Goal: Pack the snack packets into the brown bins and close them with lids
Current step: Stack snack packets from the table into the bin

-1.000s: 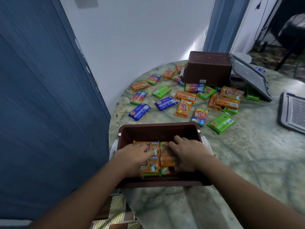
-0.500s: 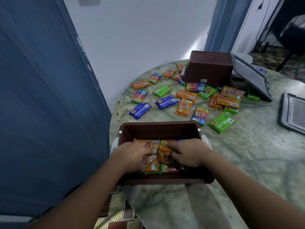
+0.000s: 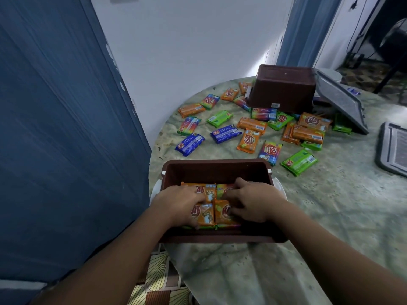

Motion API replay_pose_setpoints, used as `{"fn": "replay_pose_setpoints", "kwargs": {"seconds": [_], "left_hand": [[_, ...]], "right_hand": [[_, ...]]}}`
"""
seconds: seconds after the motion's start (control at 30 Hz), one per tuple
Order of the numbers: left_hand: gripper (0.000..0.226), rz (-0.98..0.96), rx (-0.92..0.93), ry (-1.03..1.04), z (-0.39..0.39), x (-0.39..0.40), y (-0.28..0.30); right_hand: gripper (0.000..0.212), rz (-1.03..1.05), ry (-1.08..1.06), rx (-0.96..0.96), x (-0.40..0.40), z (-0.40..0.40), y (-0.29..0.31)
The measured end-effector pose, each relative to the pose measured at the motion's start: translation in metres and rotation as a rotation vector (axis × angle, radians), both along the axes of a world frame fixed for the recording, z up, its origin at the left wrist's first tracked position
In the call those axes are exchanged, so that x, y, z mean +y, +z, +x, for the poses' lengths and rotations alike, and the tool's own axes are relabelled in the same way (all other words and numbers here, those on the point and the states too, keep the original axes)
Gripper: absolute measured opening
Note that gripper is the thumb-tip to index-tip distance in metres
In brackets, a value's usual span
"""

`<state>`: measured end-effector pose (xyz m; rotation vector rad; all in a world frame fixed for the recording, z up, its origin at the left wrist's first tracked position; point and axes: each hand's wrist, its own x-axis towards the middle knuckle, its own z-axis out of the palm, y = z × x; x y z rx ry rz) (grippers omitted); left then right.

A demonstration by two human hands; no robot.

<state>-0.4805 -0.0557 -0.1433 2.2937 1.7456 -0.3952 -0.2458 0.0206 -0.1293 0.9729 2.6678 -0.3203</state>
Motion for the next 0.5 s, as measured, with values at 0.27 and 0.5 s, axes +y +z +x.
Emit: {"fn": "replay_pose_setpoints", "kwargs": {"seconds": [0.27,0.5], "left_hand": [[0.077,0.005,0.022,-0.017,0.0010,-0.0006,-0.0018],[0.078,0.007,0.035,-0.036,0.0032,-0.0018,0.0020]], "right_hand": [[0.085,0.042,0.058,-0.099,-0.0030,-0.0022,-0.0066],[0.086,0.002,0.059,-0.113,-0.0064,-0.0021,-0.0035]]}}
